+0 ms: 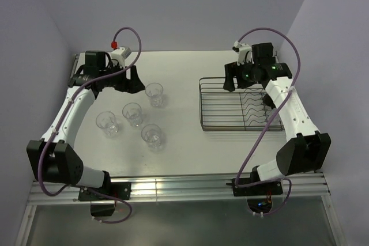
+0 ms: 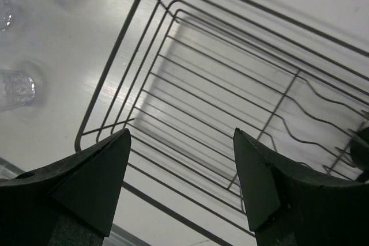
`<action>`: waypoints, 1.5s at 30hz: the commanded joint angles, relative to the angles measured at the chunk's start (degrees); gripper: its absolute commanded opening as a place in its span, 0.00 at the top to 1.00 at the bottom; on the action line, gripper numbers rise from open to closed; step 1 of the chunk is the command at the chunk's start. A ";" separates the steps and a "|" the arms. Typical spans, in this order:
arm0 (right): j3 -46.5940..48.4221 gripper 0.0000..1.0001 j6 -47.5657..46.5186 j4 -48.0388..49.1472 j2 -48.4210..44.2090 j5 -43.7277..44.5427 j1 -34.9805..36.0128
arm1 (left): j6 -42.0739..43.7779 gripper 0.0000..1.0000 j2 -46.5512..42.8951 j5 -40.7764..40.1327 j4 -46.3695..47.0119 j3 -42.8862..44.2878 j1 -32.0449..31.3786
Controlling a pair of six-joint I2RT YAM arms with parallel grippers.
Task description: Load the cups into the dish rack
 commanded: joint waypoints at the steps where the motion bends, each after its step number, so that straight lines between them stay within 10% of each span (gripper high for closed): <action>1: -2.41 0.21 2.33 6.85 -3.68 0.24 2.63 | 2.95 0.20 3.85 -5.91 -2.82 4.57 -0.46; 22: -4.80 0.20 2.59 8.78 -7.20 0.60 5.01 | 4.09 0.25 28.03 -27.98 -5.02 19.70 -9.69; 45: -4.19 0.09 4.62 10.19 -5.18 -1.86 7.20 | -1.09 0.68 33.75 -15.94 -1.25 20.32 -9.96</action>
